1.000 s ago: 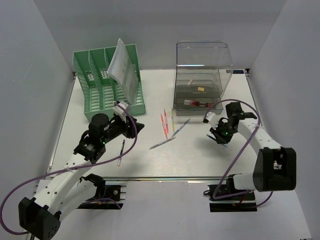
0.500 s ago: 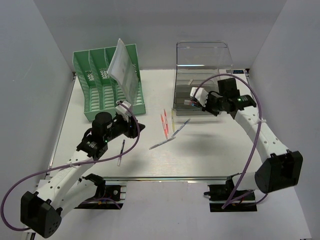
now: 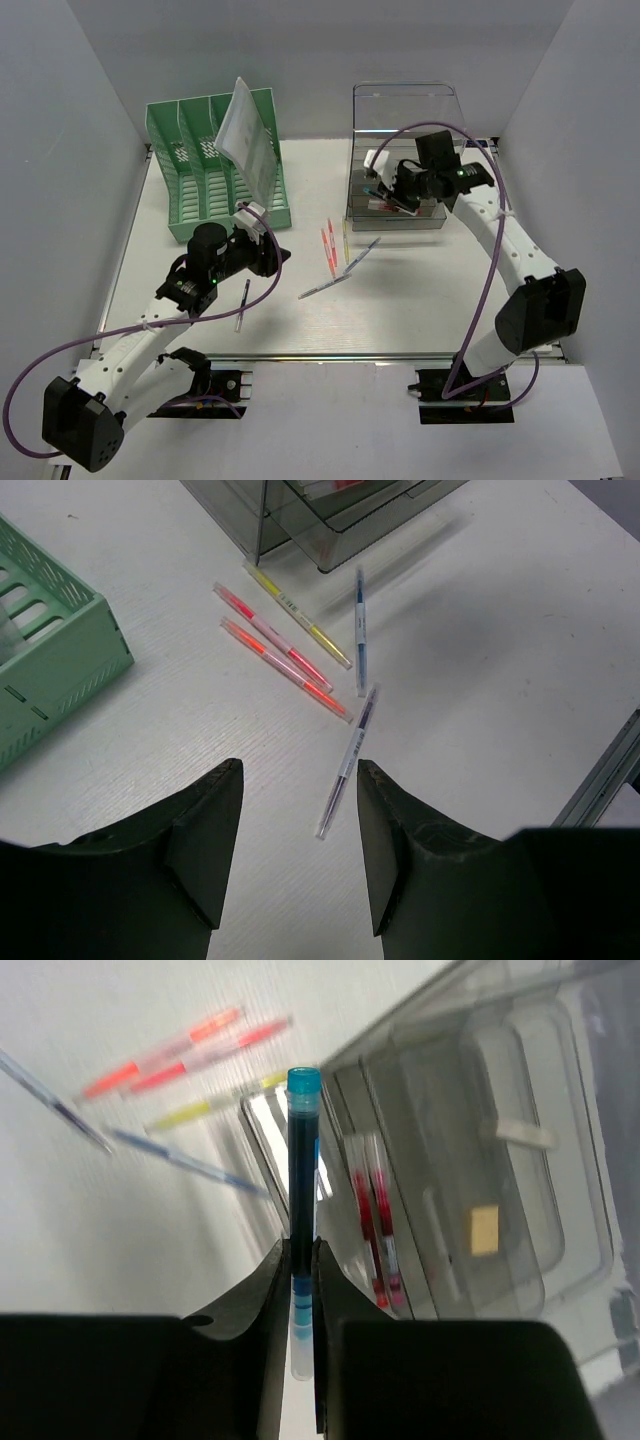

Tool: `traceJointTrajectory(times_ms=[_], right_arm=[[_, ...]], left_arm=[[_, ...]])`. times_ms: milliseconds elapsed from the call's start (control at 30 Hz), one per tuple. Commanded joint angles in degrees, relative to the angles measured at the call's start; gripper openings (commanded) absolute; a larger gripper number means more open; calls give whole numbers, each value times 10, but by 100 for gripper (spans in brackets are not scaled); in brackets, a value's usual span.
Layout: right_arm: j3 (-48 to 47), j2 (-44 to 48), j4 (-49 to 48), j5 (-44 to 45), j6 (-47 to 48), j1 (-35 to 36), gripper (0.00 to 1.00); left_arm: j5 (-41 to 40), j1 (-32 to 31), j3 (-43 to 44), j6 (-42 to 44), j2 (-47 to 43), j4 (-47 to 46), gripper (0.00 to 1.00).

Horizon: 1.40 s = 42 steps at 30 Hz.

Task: Organize the desk

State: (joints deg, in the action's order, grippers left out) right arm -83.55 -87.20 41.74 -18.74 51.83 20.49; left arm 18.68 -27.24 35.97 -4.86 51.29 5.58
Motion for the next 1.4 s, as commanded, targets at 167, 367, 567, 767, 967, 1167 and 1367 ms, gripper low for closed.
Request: traceJointTrajectory(times_ms=[167,367,567,767,967,1167,1367], right_arm=[[-102,-17,130,-300,-105,-3,3],[-133,-25,245,-375,-17,-3,3],[-159,-46,335,-456,52,1,3],[-153,-42,334,-470,64,4,5],[-105,0,98,-212,-118,11,0],[-8,45,-60,43,-76,14,3],[51,17,-158,159,40,12,5]], left_arm=[[7,-3,-4,8,-9,-5,59],[10,-3,-4,8,-15,-6,59],[20,-3,-6,8,-18,-9,60],[26,-3,-6,9,-20,-11,60],[27,-3,-6,10,-18,-11,60],[27,-3,-7,10,-14,-11,60],[24,-3,-7,11,-4,-9,59]])
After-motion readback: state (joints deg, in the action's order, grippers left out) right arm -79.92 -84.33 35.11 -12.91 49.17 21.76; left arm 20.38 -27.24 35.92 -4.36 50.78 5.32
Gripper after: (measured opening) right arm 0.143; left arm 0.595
